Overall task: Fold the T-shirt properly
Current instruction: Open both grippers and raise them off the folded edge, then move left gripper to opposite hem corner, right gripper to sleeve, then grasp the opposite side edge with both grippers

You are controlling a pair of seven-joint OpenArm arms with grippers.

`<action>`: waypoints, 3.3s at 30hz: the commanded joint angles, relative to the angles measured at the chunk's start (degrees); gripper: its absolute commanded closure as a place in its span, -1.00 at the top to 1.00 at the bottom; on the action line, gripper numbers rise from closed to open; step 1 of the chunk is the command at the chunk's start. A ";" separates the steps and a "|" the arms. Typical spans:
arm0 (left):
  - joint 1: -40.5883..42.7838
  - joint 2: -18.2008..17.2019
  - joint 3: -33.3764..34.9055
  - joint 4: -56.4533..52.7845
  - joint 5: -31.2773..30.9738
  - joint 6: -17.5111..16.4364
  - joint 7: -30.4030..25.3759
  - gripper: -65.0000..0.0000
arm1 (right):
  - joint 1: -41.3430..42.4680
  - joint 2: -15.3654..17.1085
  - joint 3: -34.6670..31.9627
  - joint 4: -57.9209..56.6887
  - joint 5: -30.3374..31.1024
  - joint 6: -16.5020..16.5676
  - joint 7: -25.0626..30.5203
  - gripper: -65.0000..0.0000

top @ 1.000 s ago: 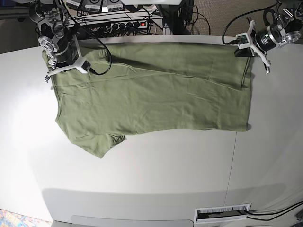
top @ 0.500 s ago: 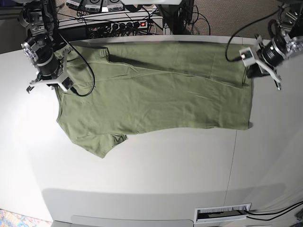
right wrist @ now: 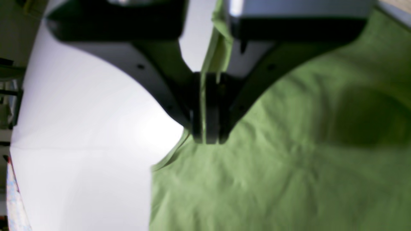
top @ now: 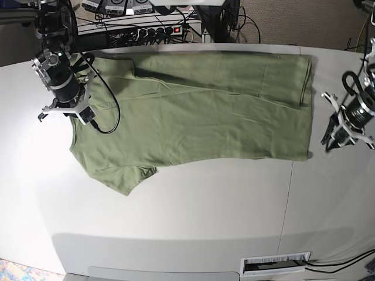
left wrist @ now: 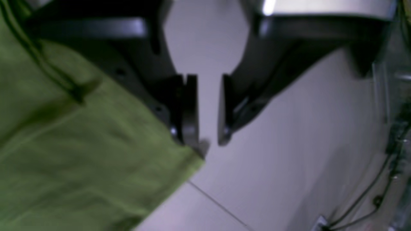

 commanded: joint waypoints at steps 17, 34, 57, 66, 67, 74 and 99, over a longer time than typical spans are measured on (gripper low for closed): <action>-22.67 12.20 3.89 -21.33 -13.66 -10.66 15.45 -0.30 | 2.45 -1.70 0.61 0.96 2.08 -0.28 -0.37 -0.90; -28.83 14.51 8.20 -32.54 -3.72 -6.69 10.75 -0.12 | 2.43 -1.70 0.61 0.96 2.08 -0.28 -1.29 -0.90; -28.70 16.68 8.17 -33.16 -8.92 -10.66 16.76 -1.00 | 5.22 -1.73 0.83 0.96 1.86 -0.31 -1.99 -0.90; -28.35 15.76 8.20 -33.16 -9.01 -10.66 17.25 -1.00 | 16.55 -1.77 0.76 -14.38 4.11 -0.33 2.82 -0.41; -28.20 15.76 8.20 -33.16 -9.01 -10.66 17.22 -1.00 | 18.78 -1.77 0.76 -16.74 5.70 -0.28 2.78 -0.41; -27.71 15.78 8.20 -33.14 -9.29 -10.66 17.25 -1.00 | 32.57 -2.08 -0.22 -27.10 12.15 0.00 0.09 -0.41; -27.58 15.74 8.20 -33.14 -9.33 -10.66 17.22 -1.00 | 55.32 -6.05 -5.77 -65.85 11.69 2.47 1.92 -0.41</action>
